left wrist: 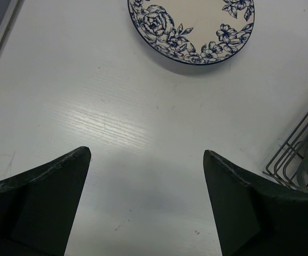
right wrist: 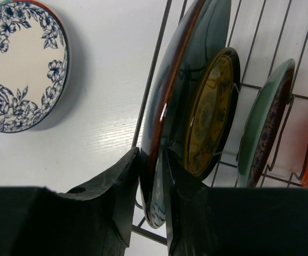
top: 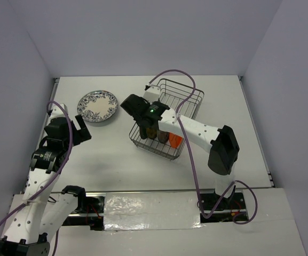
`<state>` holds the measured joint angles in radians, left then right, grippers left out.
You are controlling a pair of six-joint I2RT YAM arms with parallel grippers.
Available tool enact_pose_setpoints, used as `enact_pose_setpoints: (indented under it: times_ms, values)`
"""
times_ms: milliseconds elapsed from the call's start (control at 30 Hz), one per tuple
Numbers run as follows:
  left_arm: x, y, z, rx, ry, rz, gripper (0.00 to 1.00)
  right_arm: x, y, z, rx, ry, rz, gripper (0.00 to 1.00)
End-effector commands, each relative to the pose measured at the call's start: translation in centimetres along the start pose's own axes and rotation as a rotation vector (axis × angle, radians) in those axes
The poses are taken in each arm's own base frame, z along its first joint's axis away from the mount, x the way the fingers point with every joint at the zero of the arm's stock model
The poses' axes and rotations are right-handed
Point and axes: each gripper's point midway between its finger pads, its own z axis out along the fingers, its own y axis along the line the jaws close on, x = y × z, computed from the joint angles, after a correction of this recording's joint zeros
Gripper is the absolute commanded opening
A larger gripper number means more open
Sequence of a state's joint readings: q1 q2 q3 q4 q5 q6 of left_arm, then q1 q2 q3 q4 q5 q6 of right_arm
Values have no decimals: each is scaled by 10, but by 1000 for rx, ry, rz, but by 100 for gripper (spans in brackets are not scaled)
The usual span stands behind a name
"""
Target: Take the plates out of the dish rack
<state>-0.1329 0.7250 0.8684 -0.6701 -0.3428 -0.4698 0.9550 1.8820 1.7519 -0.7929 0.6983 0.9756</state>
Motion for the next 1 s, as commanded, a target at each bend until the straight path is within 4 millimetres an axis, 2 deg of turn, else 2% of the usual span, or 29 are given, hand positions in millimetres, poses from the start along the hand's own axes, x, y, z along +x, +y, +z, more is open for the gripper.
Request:
enact_pose_setpoints:
  times_ms: [0,100,200,267,300,500,633,833,967]
  values:
    - [-17,-4,-4,18,-59,5,100,-18,11,-8,-44,-49,87,31]
    - [-17,-4,-4,17,-59,4,99,-20,11,-11,-58,-58,106,28]
    - [-17,-4,-4,14,-59,3,100,-17,7,-11,-65,-60,118,21]
    - [-17,-4,-4,13,-60,3,100,-19,7,-12,-69,-67,127,15]
    - [-16,-4,-4,12,-59,5,100,-19,5,-13,-69,-67,129,7]
    - [-17,-4,-4,10,-60,4,100,-29,5,-20,-83,-90,151,0]
    - [-16,-3,-4,6,-57,4,100,-38,8,-28,-108,-108,158,0]
    - [-17,-2,-5,0,-60,0,100,-73,19,-57,-196,-179,173,0]
    - [-16,-2,-5,-6,-60,0,100,-108,26,-87,-278,-242,194,0]
